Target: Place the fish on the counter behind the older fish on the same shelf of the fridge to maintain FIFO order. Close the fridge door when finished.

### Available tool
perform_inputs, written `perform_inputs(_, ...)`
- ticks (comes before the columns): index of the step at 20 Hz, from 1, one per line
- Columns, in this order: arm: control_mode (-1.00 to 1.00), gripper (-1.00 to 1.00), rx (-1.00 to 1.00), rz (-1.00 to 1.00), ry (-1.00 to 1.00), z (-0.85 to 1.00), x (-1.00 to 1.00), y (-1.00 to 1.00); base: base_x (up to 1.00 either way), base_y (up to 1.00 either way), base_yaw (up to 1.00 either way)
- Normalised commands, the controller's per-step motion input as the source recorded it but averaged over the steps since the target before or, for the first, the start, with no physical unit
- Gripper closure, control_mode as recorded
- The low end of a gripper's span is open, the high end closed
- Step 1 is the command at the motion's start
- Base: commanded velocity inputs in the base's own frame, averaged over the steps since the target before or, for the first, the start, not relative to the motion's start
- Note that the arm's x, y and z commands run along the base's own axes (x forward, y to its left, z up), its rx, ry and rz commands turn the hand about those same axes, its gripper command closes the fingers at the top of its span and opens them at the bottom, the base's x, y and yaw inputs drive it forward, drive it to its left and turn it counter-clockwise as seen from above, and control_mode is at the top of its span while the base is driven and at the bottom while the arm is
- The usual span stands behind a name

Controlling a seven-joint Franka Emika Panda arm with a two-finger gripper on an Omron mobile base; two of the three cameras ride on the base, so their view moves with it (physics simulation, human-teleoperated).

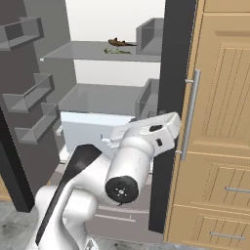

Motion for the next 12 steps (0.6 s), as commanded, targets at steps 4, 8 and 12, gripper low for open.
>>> perform_inputs(4,-1.0,-1.0,0.14,0.0,0.06,-0.34,0.17,-1.0,0.0,0.0,0.0)
perform_inputs(8,-1.0,-1.0,0.09,0.0,0.09,-0.38,0.13,-1.0,0.0,0.0,0.0)
perform_inputs(12,-1.0,-1.0,0.05,0.12,0.1,-0.33,0.22,-1.0,0.0,0.0,0.0)
